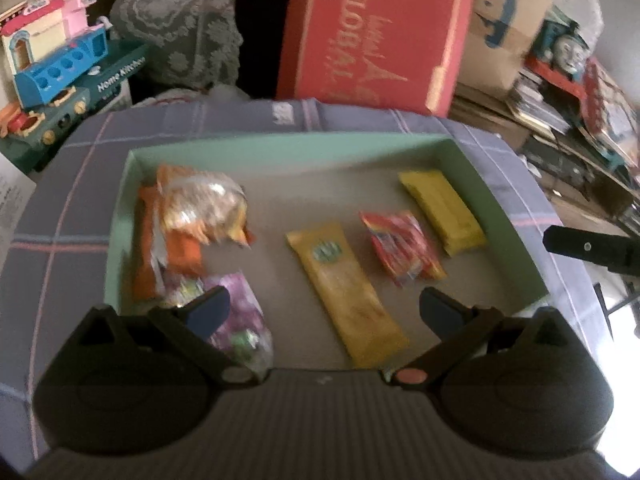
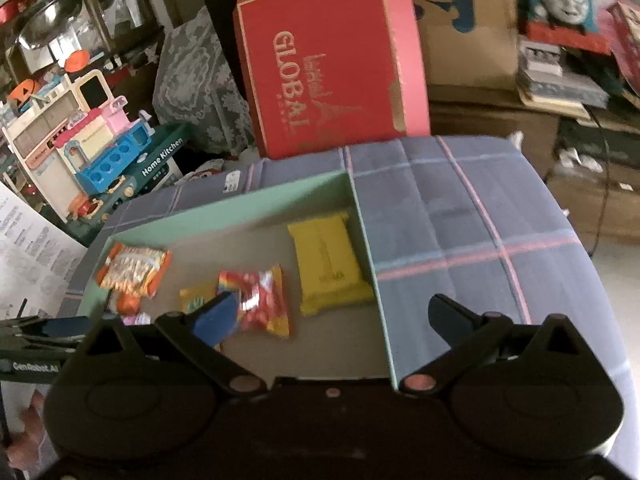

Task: Organize snacks
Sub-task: 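Drop both packets into the green tray and open both grippers, then grasp the red packet with left gripper while right grasps the bread roll, then carry the red packet and bread roll into the green tray and open both grippers, then grasp the red foil candy with left gripper while right grasps the pink round-cake packet, then lower both held snacks into the green tray and open both grippers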

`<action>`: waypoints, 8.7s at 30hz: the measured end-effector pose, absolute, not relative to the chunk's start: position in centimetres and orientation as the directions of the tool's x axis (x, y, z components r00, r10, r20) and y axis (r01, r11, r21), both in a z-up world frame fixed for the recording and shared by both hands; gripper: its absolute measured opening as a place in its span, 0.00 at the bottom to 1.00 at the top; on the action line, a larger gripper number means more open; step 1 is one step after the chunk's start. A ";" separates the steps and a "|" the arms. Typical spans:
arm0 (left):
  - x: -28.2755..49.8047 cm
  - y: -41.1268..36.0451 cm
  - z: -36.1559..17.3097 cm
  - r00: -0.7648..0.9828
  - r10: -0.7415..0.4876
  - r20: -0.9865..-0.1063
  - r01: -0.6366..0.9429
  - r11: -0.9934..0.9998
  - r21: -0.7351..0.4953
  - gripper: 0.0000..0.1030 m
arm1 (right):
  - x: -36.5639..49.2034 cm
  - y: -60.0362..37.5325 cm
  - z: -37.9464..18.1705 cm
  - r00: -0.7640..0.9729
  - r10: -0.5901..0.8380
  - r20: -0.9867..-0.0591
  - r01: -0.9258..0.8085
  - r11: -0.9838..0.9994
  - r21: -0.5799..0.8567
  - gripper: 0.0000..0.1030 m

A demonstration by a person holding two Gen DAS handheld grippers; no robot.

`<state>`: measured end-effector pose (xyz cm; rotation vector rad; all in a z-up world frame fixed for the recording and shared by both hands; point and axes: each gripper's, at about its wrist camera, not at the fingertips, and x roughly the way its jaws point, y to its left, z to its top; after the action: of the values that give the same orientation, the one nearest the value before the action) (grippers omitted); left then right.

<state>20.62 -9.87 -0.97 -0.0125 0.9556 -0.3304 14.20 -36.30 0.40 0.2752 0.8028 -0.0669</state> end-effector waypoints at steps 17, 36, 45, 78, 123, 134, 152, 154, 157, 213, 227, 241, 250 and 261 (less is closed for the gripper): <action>9.9 -16.9 -4.9 0.389 -0.301 -0.870 0.421 0.899 -0.123 1.00 | -0.2 -40.9 -3.7 0.634 0.003 -0.774 0.340 0.897 0.282 1.00; 6.1 -21.3 -6.7 0.360 -0.321 -0.876 0.605 0.795 -0.043 0.43 | -2.4 -38.5 -8.1 0.650 -0.029 -0.759 0.330 0.911 0.247 0.39; 5.1 -22.6 -6.6 0.355 -0.320 -0.878 0.638 0.770 -0.023 0.44 | -3.1 -38.6 -8.5 0.658 -0.030 -0.752 0.338 0.904 0.260 0.39; 7.4 -19.6 -1.5 0.385 -0.449 -0.806 0.606 0.782 -0.146 0.16 | -2.8 -39.3 -4.0 0.697 -0.034 -0.717 0.325 0.905 0.273 0.37; 30.9 -8.0 -2.4 0.595 -0.218 -0.774 0.198 0.973 -0.121 0.99 | 26.3 -29.5 -0.9 0.717 0.124 -0.686 0.100 0.956 0.277 1.00; 27.1 -8.1 -0.9 0.574 -0.218 -0.789 0.194 0.973 -0.127 1.00 | 22.2 -30.3 0.8 0.716 0.147 -0.683 0.084 0.953 0.293 1.00; 15.9 -8.2 0.5 0.533 -0.264 -0.804 0.229 0.960 -0.164 1.00 | 10.8 -30.3 1.7 0.689 0.147 -0.709 0.082 0.957 0.278 1.00; 14.7 -8.3 0.1 0.524 -0.264 -0.810 0.232 0.959 -0.162 1.00 | 9.6 -30.5 1.3 0.684 0.147 -0.714 0.091 0.954 0.285 1.00; 13.3 -8.2 -0.6 0.509 -0.263 -0.819 0.239 0.958 -0.160 1.00 | 7.7 -30.7 0.6 0.673 0.137 -0.727 0.104 0.956 0.276 1.00; 2.2 -6.6 -8.2 0.370 -0.332 -0.868 0.678 0.735 0.007 0.56 | -2.0 -25.5 -8.0 0.573 0.087 -0.815 0.120 0.975 0.188 0.37; 3.0 -4.0 -8.1 0.413 -0.337 -0.846 0.526 0.847 -0.080 0.39 | -1.4 -23.7 -8.1 0.562 0.016 -0.827 0.091 0.993 0.081 0.38; 4.9 -2.5 -3.7 0.464 -0.379 -0.801 0.416 0.891 -0.181 0.35 | -1.4 -25.5 -4.7 0.631 0.107 -0.769 0.091 0.973 0.211 0.33; 9.7 -3.9 0.1 0.543 -0.361 -0.758 0.383 0.910 -0.158 0.35 | 3.2 -27.6 -0.6 0.697 0.150 -0.701 0.071 0.959 0.275 0.33; 20.6 -6.1 1.3 0.594 -0.309 -0.743 0.345 0.932 -0.112 0.35 | 14.4 -27.3 2.6 0.731 0.170 -0.661 0.013 0.965 0.263 0.33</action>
<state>20.57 -6.11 1.25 0.0453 0.8537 -0.3797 14.38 -27.27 2.56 0.2583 0.7483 0.0875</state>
